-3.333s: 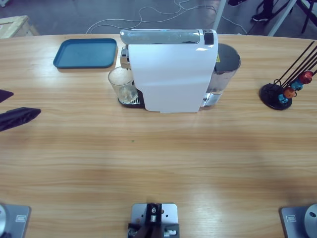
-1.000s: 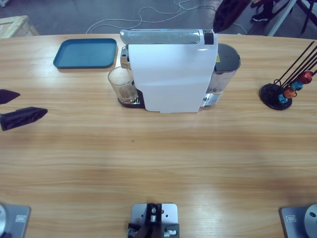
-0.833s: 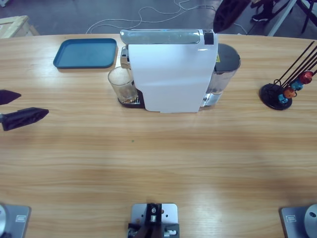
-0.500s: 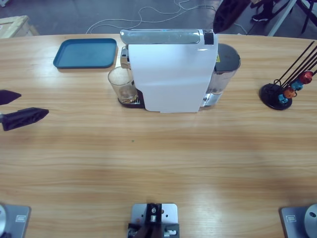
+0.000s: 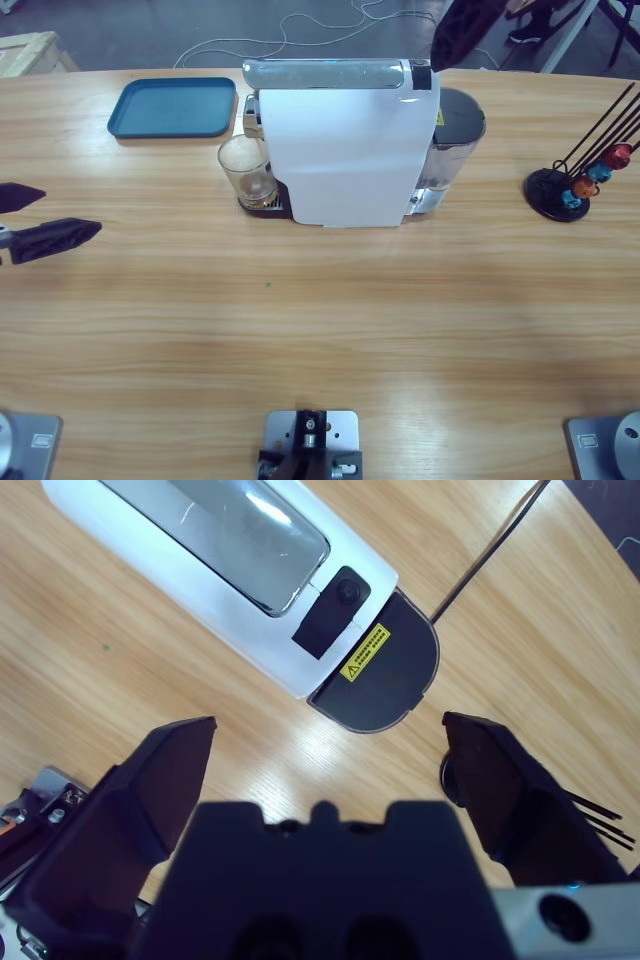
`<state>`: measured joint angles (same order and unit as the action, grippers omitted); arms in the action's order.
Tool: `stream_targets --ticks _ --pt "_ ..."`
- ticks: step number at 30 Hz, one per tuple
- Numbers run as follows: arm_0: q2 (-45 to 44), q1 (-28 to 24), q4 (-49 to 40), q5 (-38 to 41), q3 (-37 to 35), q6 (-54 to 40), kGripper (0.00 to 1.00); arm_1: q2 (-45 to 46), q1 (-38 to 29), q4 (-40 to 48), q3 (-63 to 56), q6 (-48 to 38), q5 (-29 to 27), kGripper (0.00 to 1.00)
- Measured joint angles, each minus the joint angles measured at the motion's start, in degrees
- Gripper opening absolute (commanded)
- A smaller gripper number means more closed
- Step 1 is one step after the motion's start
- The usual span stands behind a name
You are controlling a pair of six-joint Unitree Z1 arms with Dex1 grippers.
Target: Pour coffee
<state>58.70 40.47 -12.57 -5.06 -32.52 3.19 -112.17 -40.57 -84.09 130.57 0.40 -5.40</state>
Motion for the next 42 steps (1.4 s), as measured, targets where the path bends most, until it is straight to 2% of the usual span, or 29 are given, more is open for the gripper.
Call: stream_targets --ticks 31,35,39,42 --pt "0.6 0.0 0.0 -0.6 0.0 0.0 0.987 1.7 -0.9 1.1 -4.2 1.2 -0.3 1.000" --pt "1.8 0.0 0.5 -0.6 0.0 0.0 0.982 15.5 -1.2 18.7 -19.7 3.3 5.3 1.000" --pt "2.9 0.0 0.8 0.8 -0.1 0.0 0.985 27.3 -1.2 23.5 -33.3 4.2 8.1 1.000" --pt "3.0 0.0 1.0 1.6 -1.1 0.0 0.987 33.7 -1.3 29.4 -48.4 4.3 9.2 1.000"
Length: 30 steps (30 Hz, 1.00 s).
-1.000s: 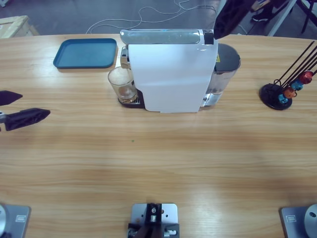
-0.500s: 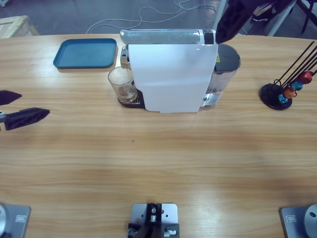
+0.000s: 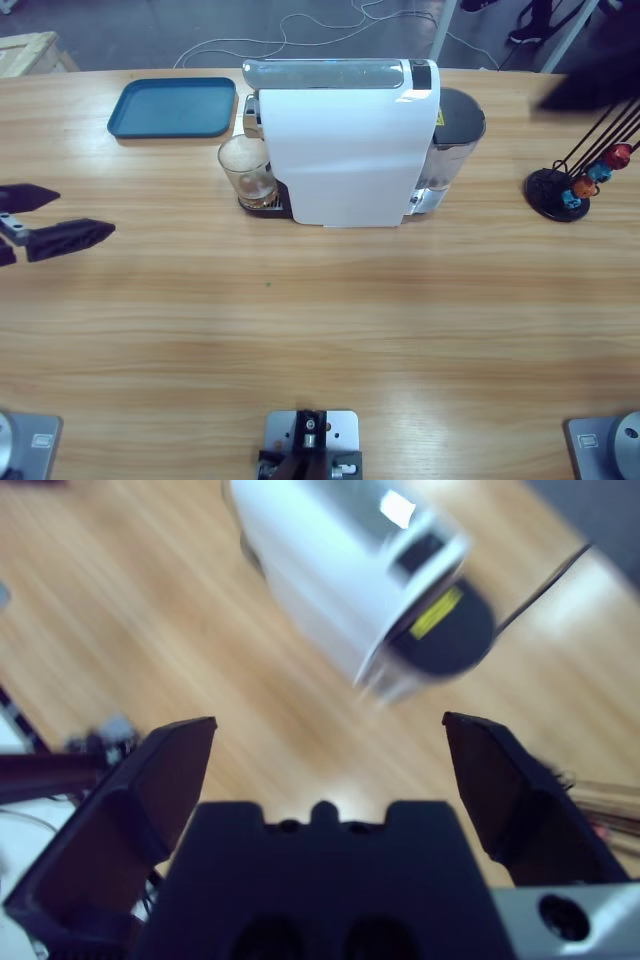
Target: Pour coffee
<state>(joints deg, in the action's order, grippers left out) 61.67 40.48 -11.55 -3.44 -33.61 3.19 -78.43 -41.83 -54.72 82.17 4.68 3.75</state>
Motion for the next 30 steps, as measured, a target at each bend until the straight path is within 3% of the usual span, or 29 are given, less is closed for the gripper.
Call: stream_targets --ticks 6,13,21,30 --pt "6.2 0.0 8.4 1.7 -2.3 -0.5 0.987 17.5 0.0 33.2 -33.7 -1.0 0.5 1.000" --pt "17.1 0.0 17.0 4.9 -1.7 -4.6 0.987 23.8 0.0 50.7 -51.2 -3.0 4.8 1.000" --pt "24.2 0.3 24.4 8.4 -0.6 -5.1 0.977 23.0 0.0 55.1 -53.5 -2.8 4.8 1.000" --pt "34.0 0.3 38.8 8.4 -0.3 -5.1 0.977 21.4 0.0 56.3 -54.3 -2.8 4.8 1.000"
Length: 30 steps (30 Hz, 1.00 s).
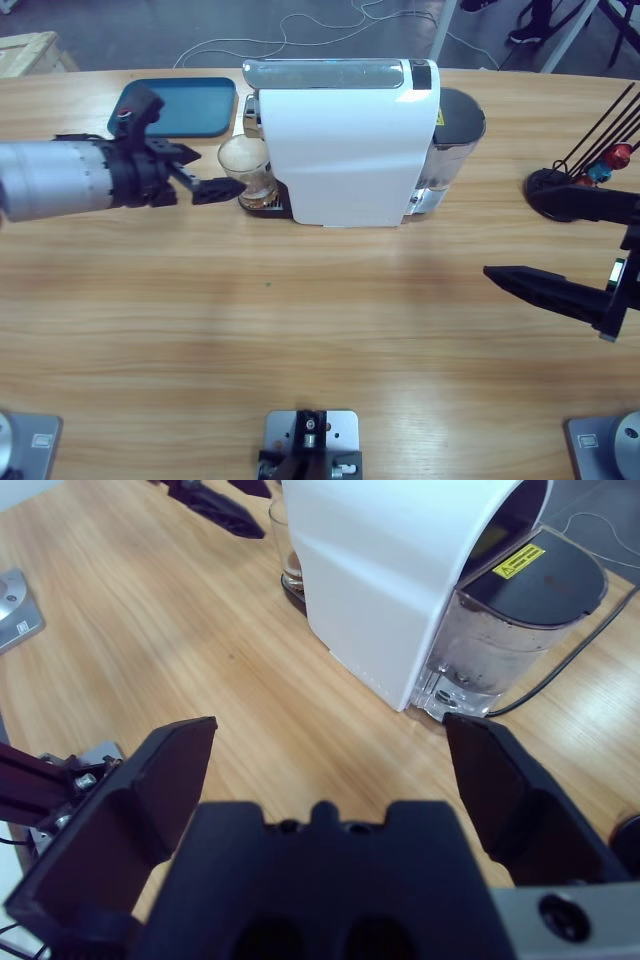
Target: Pour coffee
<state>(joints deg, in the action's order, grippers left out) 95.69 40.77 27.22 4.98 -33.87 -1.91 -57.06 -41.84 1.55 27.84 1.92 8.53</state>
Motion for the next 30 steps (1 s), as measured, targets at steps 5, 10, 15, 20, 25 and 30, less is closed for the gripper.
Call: stream_targets --ticks 5,10,15,20,25,30 --pt "5.3 0.0 8.2 0.0 0.3 0.0 0.977 -0.1 0.0 0.1 0.0 0.0 0.0 1.000" --pt "10.3 0.1 17.4 0.0 1.2 0.0 0.813 -0.1 0.0 0.9 -0.2 0.0 0.0 1.000" --pt "13.5 0.1 21.5 0.7 1.3 0.0 0.296 -0.1 0.0 1.2 -0.3 0.0 0.0 1.000" --pt "14.5 0.1 22.9 2.0 1.5 0.1 0.191 -0.2 0.0 1.2 -0.3 0.0 0.0 1.000" --pt "14.6 0.1 24.8 2.2 3.0 0.2 0.195 -0.4 0.0 1.2 -0.3 0.0 0.0 1.000" --pt "12.3 -0.6 26.6 -3.5 7.4 1.4 0.203 -0.5 0.0 1.2 -0.3 0.0 0.0 1.000"
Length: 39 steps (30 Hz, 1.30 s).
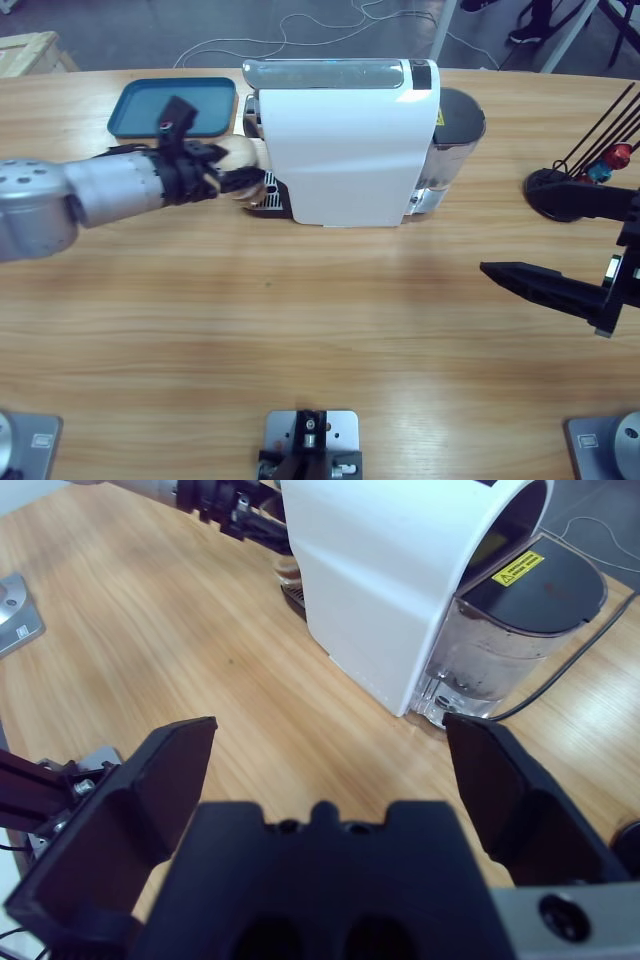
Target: Pour coffee
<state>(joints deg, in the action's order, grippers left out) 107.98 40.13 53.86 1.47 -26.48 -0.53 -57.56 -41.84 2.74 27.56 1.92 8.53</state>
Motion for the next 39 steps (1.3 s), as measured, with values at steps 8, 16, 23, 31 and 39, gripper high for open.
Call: stream_targets --ticks 8,16,23,31,39 --pt "-10.6 -18.6 -6.1 -3.9 -1.1 1.8 0.214 -0.2 0.0 0.9 -0.1 0.0 0.0 1.000" --pt "1.2 -23.5 -10.0 -3.9 -17.5 2.5 0.214 -0.2 0.0 1.6 -1.0 0.0 0.0 1.000" --pt "9.0 -24.1 -12.3 -3.9 -23.4 2.5 0.494 -0.2 0.0 2.0 -1.0 0.0 0.0 1.000" --pt "9.6 -24.6 -27.0 -3.9 -31.4 2.6 0.499 -0.2 0.0 2.7 -1.1 0.0 -0.3 1.000" --pt "9.0 -24.6 -33.5 -4.8 -32.0 4.6 0.982 -0.2 0.0 2.8 -1.1 0.0 -0.6 1.000"
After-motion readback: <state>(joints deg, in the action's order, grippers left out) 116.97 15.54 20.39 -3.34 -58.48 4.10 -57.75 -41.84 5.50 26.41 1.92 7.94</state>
